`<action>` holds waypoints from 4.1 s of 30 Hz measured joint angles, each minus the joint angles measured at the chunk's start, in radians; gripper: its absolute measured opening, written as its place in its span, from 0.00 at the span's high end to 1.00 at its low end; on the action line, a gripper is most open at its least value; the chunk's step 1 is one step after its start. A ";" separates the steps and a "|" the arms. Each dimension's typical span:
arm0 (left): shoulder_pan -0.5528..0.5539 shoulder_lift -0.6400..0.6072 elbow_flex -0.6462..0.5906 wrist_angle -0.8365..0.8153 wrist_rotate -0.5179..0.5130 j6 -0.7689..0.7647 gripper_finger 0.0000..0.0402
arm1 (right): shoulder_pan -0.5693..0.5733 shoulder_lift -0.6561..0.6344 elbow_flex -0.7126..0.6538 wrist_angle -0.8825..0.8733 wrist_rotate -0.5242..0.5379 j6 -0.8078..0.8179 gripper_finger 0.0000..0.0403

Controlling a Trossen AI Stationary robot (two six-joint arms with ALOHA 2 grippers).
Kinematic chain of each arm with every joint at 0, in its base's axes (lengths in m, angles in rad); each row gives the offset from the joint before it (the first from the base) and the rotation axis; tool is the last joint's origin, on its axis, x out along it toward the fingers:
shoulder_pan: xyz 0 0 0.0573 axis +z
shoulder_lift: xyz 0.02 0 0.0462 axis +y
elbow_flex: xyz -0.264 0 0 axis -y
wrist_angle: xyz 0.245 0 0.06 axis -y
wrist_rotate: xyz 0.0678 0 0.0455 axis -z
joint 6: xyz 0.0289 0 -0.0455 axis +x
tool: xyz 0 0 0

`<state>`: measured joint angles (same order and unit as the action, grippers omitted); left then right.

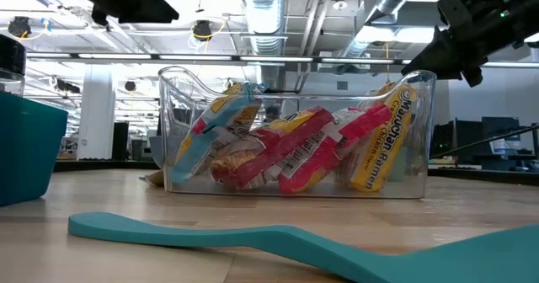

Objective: Pick & Place Food Item
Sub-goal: Put the silver spoon into the blue bin

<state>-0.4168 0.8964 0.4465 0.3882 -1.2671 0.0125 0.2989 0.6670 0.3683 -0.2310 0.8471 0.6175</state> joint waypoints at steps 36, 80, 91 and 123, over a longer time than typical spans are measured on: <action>0.284 -0.073 0.066 -0.559 1.021 0.095 0.75 | 0.002 0.000 0.000 -0.012 -0.141 0.003 0.80; 0.406 0.395 0.212 -0.843 1.183 0.716 0.75 | 0.001 0.000 0.000 -0.049 -0.141 0.010 0.80; 0.413 0.546 0.261 -0.884 1.172 0.855 0.75 | 0.002 0.000 0.000 -0.050 -0.141 0.011 0.80; 0.414 0.688 0.312 -0.864 1.240 0.867 0.75 | 0.002 0.000 0.000 -0.081 -0.144 0.011 0.80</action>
<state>-0.0032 1.5846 0.7581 -0.4762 -0.0268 0.8791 0.3008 0.6674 0.3679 -0.3120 0.7033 0.6289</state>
